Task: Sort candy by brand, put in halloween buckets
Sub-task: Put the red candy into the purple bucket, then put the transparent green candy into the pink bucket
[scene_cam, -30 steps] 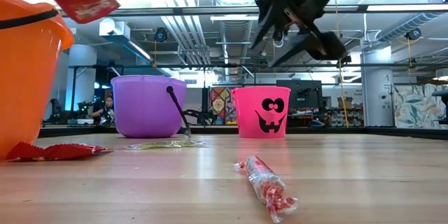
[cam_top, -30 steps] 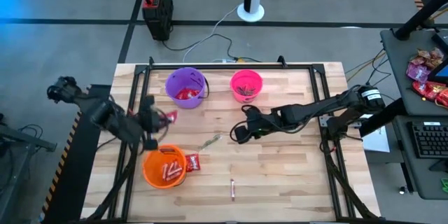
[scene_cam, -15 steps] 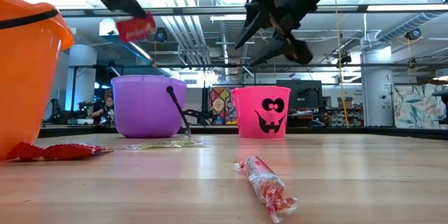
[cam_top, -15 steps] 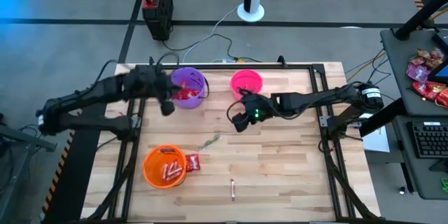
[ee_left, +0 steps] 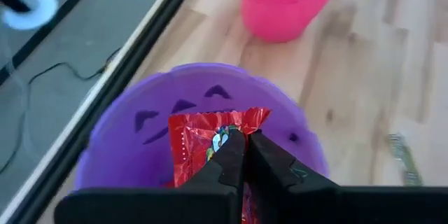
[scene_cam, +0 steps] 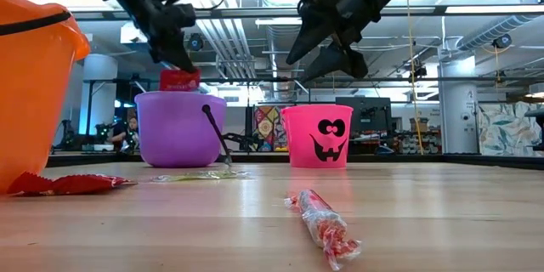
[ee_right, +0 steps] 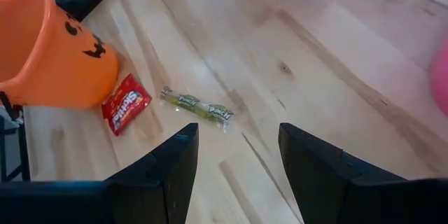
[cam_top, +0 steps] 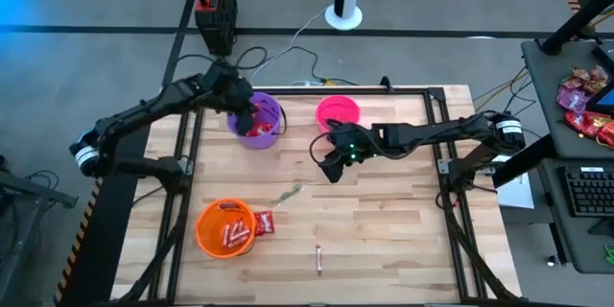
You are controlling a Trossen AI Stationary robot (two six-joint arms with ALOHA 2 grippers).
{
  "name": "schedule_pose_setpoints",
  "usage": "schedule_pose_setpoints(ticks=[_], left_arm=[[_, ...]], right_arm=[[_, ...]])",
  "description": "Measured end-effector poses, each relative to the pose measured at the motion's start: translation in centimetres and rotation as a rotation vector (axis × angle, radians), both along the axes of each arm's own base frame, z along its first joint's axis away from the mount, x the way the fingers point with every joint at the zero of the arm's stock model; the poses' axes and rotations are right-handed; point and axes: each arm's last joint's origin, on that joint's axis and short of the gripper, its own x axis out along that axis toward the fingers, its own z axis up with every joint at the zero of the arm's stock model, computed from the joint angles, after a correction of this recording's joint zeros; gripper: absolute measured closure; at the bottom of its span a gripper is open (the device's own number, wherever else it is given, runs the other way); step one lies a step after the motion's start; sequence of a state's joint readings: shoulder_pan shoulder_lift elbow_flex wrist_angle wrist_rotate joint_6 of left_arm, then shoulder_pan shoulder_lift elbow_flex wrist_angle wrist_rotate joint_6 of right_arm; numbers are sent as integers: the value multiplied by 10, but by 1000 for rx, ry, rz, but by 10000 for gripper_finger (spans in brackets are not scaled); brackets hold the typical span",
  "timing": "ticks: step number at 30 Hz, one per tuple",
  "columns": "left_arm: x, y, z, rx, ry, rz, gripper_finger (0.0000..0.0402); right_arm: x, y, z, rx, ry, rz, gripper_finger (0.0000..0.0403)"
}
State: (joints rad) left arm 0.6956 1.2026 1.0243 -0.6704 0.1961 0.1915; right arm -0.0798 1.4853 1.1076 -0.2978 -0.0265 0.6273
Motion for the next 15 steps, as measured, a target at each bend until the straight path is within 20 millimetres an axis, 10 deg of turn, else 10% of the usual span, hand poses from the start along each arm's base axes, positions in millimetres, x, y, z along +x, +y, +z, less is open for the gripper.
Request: schedule_pose_setpoints(ticks=[15], left_arm=[[4, 6, 22, 42, 19, 35, 309]], right_arm=[[0, 0, 0, -55, 1, 61, 211]])
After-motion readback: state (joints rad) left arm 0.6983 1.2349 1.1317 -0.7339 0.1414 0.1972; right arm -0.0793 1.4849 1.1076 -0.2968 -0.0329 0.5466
